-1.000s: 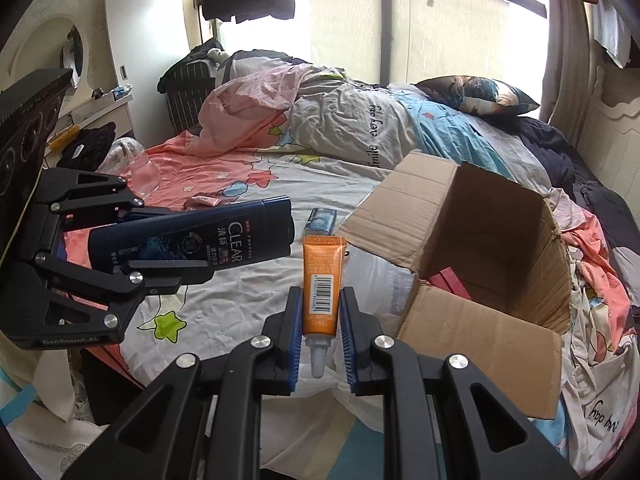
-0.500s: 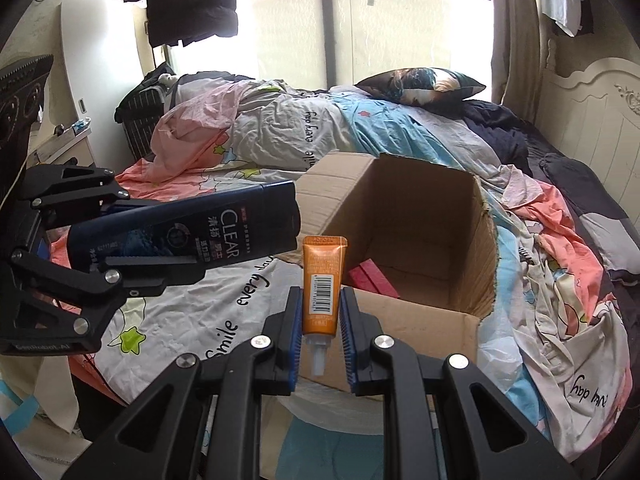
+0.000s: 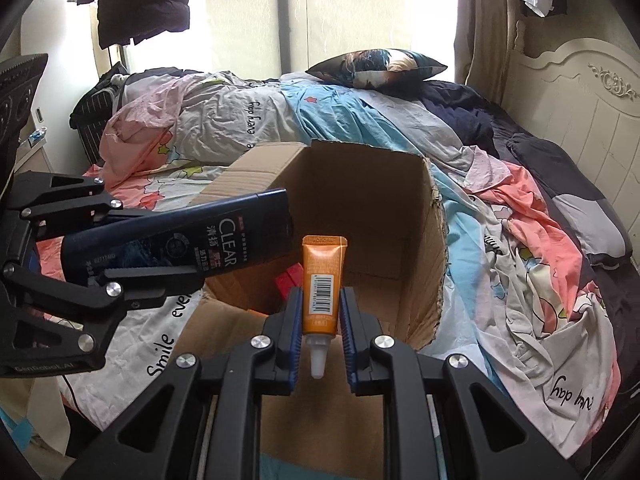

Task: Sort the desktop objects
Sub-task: 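Carry the bottle with the left tool while the right tool carries the tube over the box, then open the left tool over the box while the right tool releases the orange tube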

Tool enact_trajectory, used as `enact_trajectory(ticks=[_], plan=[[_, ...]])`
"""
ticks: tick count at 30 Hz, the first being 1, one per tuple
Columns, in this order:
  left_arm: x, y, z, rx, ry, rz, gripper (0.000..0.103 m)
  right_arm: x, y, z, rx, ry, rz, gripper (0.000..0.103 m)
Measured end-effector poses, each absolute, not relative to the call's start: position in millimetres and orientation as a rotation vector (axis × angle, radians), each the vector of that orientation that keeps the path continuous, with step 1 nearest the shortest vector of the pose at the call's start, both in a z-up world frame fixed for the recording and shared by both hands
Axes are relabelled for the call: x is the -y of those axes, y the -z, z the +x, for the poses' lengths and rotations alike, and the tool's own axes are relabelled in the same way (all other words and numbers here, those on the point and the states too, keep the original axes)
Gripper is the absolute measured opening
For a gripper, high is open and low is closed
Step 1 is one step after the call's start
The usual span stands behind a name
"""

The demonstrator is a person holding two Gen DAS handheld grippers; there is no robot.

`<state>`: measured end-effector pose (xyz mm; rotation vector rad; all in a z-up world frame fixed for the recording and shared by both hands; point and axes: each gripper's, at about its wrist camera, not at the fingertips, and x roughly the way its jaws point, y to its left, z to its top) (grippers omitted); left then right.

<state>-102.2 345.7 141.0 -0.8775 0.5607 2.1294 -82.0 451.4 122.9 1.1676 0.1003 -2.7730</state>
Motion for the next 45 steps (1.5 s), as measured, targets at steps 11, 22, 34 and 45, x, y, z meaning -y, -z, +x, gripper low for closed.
enact_trajectory(ticks=[11, 22, 34, 45], plan=[[-366.2, -109.6, -143.2, -0.529, -2.093, -0.947, 0.033, -465.2, -105.5, -125.2, -0.09, 2.783, 1.272, 0.017], [-375.6, -109.4, -147.4, -0.517, -2.084, -0.931, 0.033, -475.9, -101.2, -127.4, -0.08, 2.813, 1.293, 0.017], [-389.1, -114.0, -140.3, -0.544, -2.119, -0.901, 0.033, -479.1, -107.1, -122.4, -0.063, 2.876, 1.288, 0.017], [-394.1, -110.6, -138.2, -0.552, -2.107, -0.908, 0.033, -482.9, -111.0, -113.1, -0.053, 2.912, 1.27, 0.044]])
